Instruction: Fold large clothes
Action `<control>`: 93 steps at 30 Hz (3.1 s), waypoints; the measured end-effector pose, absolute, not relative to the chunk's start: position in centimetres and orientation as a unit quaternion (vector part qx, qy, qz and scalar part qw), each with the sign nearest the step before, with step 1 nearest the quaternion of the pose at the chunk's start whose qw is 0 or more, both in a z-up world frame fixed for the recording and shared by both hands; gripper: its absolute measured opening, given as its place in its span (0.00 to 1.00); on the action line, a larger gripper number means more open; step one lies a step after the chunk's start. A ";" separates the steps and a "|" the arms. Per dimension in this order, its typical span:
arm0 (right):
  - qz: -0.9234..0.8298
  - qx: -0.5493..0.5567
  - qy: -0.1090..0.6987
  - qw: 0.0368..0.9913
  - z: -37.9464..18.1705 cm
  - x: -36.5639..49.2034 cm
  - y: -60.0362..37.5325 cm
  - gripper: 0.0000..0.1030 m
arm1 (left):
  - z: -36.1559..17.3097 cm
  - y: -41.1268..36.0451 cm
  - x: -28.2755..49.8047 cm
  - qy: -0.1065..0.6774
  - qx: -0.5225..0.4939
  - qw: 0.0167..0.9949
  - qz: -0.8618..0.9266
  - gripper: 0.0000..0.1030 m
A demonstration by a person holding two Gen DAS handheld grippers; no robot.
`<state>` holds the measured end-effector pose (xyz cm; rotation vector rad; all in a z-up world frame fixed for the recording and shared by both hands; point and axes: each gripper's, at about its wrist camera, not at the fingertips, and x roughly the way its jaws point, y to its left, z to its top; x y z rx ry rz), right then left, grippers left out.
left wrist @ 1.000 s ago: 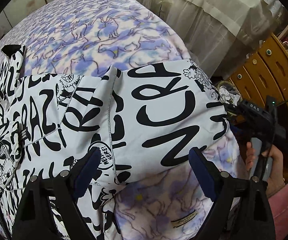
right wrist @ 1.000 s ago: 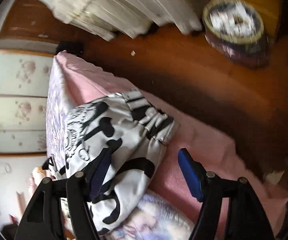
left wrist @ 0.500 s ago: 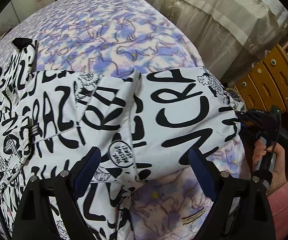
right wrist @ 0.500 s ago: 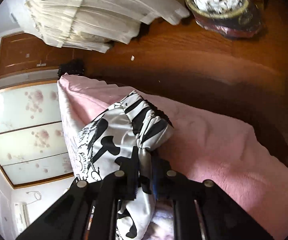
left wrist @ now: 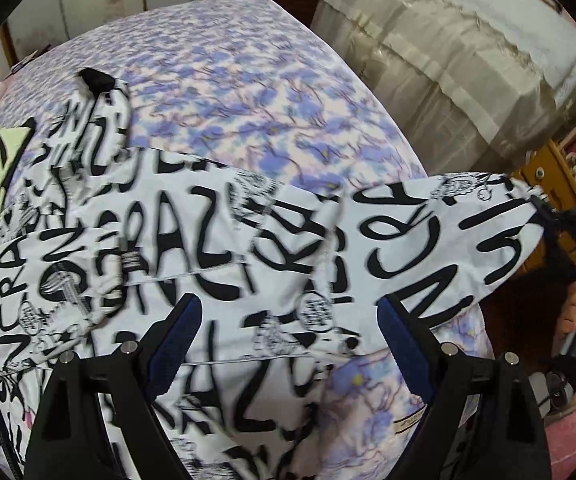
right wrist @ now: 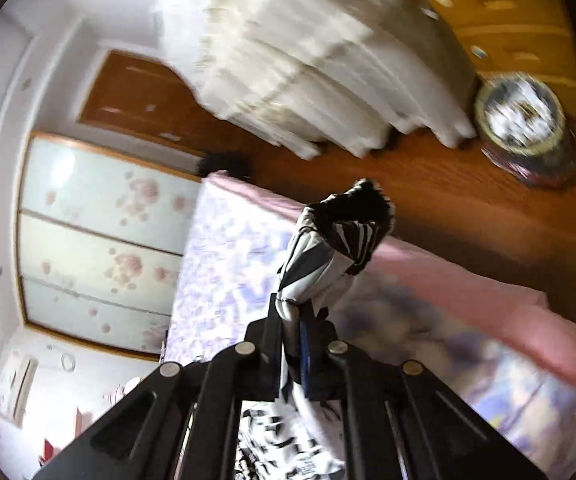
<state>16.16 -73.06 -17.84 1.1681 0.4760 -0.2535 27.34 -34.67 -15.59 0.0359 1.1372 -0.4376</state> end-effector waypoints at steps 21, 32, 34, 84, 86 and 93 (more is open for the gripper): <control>0.105 0.407 0.245 0.874 -8.5 26.0 -38.6 0.06 | -10.7 -4.6 28.4 0.506 -0.018 0.849 -0.152 0.86; 0.134 0.276 0.383 0.872 -18.7 33.0 -22.0 0.06 | -14.4 4.2 28.9 0.530 -0.054 0.842 -0.082 0.86; 0.128 0.245 0.412 0.868 -21.3 33.3 -19.2 0.06 | -15.1 5.2 29.0 0.536 -0.054 0.839 -0.074 0.86; -0.019 0.202 0.533 0.821 -25.8 20.4 -33.8 0.50 | -29.3 -4.2 41.1 0.587 -0.156 0.791 -0.073 0.16; -0.019 0.209 0.518 0.829 -25.3 20.6 -34.8 0.50 | -28.3 -3.9 41.1 0.565 -0.180 0.802 -0.071 0.15; -0.023 0.209 0.499 0.841 -25.2 22.9 -36.2 0.29 | -27.9 -1.9 40.5 0.546 -0.230 0.805 -0.039 0.15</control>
